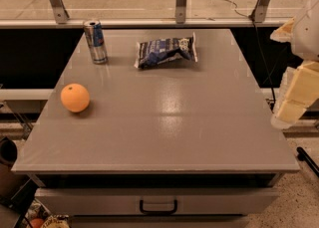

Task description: Knock redbull can over

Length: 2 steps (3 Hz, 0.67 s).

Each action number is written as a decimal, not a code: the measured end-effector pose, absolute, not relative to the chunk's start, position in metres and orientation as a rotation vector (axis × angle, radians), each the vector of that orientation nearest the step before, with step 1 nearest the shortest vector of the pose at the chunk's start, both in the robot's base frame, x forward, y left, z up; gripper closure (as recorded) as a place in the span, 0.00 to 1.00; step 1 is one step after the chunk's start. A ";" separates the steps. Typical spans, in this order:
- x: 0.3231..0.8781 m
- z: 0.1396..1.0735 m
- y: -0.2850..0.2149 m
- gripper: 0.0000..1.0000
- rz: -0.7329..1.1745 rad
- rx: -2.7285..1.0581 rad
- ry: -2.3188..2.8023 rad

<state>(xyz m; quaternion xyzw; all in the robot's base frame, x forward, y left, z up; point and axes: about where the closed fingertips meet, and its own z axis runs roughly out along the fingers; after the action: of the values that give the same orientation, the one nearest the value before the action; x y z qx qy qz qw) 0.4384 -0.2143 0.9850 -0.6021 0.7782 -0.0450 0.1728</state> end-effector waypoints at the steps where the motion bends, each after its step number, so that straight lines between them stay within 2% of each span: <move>1: 0.438 0.985 -0.214 0.00 -0.128 -1.708 2.208; 2: 0.451 0.997 -0.202 0.00 -0.075 -1.655 2.147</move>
Offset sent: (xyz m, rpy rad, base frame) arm 0.0398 0.0361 0.0369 0.2532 -0.1193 0.0211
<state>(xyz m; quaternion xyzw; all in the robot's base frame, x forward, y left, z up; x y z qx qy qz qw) 0.4508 -0.2022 0.9971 -0.5963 0.7735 -0.0269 0.2130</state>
